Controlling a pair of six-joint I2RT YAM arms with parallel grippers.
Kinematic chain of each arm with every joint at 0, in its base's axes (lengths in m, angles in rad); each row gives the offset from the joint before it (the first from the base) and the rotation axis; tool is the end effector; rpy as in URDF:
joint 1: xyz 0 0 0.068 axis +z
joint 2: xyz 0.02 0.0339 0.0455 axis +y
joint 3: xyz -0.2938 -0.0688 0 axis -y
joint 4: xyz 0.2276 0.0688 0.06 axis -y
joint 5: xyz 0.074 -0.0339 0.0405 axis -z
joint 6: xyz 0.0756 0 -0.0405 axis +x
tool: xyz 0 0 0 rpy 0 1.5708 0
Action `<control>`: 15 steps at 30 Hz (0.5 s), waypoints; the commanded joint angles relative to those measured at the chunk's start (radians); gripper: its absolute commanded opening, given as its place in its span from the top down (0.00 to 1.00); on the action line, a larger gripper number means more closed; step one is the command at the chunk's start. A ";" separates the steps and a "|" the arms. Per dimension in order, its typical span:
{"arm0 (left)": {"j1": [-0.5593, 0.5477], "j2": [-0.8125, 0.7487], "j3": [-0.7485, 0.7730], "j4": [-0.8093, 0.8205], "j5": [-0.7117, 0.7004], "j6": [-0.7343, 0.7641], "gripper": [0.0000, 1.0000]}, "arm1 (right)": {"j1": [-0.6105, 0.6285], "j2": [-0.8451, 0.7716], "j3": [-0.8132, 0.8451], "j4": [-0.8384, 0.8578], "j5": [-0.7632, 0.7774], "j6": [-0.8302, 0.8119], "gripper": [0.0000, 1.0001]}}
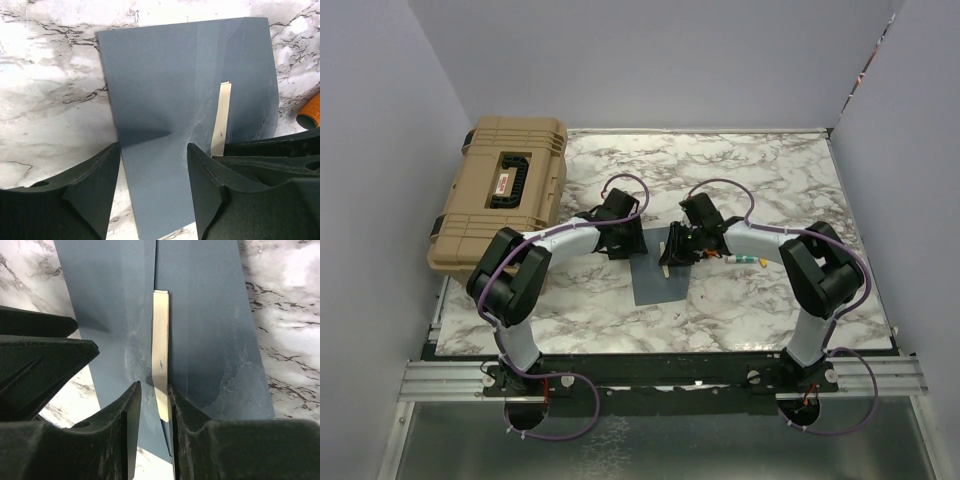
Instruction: Place the letter into the envelope and seal it
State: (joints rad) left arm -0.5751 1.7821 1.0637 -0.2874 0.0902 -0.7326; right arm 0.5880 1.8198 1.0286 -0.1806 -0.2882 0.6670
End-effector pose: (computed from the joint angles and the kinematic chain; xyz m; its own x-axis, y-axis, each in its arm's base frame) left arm 0.3088 -0.2083 0.1700 -0.9163 -0.1999 -0.3472 -0.0412 0.9090 -0.4146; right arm 0.3023 0.2274 0.1576 -0.9514 0.0786 -0.2978 -0.0975 0.8403 0.5332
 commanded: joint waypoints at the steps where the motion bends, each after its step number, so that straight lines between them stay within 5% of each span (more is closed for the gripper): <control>1: -0.010 0.049 -0.056 -0.125 0.038 -0.010 0.42 | 0.006 0.011 -0.037 0.051 -0.036 0.013 0.67; 6: -0.011 0.041 -0.061 -0.112 0.039 0.001 0.42 | 0.007 -0.015 -0.050 0.089 -0.028 0.008 0.53; 15: -0.010 0.033 -0.074 -0.063 0.048 0.013 0.42 | 0.007 0.048 -0.019 0.130 -0.049 -0.022 0.52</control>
State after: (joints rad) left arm -0.5751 1.7721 1.0466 -0.2600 0.0975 -0.7330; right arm 0.5880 1.8225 1.0016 -0.0692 -0.3279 0.6758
